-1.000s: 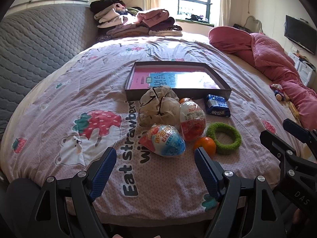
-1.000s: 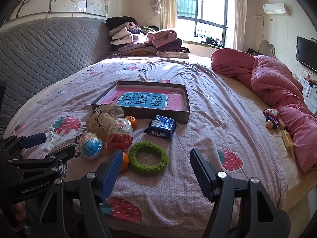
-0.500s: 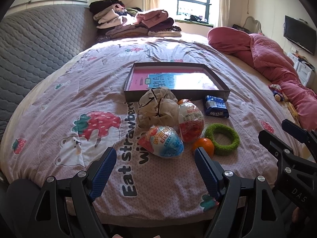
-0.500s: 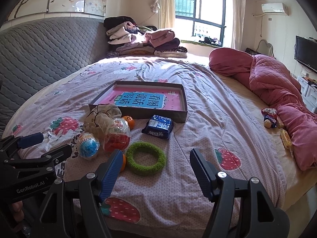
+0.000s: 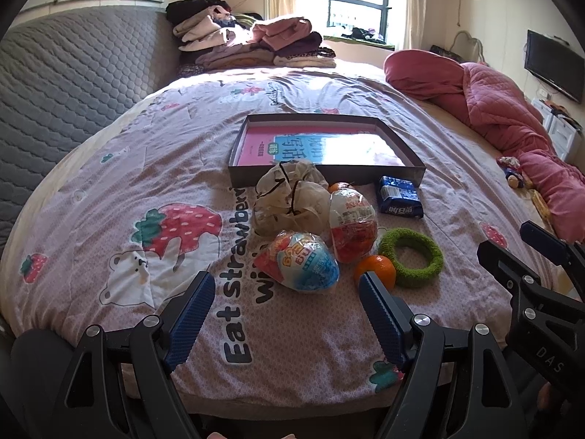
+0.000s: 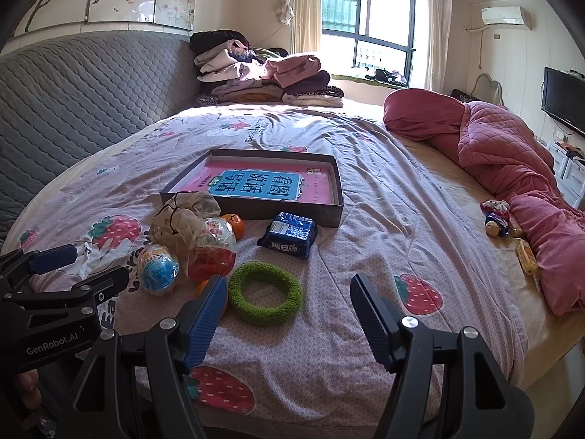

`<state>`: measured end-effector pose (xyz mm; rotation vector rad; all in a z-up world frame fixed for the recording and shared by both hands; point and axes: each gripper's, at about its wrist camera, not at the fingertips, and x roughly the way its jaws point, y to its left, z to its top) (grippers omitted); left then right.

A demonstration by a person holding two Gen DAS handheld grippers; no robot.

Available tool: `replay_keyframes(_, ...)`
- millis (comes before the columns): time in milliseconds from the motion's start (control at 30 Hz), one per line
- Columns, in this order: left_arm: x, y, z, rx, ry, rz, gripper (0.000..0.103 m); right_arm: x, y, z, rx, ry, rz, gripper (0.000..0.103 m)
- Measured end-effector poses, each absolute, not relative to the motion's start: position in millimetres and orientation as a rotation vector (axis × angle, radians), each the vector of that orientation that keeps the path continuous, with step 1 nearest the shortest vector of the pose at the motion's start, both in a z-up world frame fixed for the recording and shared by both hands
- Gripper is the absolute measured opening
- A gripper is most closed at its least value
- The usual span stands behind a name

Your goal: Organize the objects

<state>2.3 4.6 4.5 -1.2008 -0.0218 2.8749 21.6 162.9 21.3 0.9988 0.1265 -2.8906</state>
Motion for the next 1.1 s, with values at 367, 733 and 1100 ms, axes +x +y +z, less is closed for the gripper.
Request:
replay_keyframes(367, -5, 7, -8, -1.237, -0.023, 2.838, 0.082, 15, 164, 12, 1.034, 0.129, -2.882, 0.069)
replay_keyframes(733, -14, 5, -22, -1.279, -0.03, 2.813, 0.082, 5, 163, -4, 1.097, 0.136, -2.853, 0.069)
replay_keyframes(1100, -23, 7, -34, -1.302, -0.018, 2.794, 0.082, -5, 165, -17, 1.148, 0.125, -2.841, 0.069)
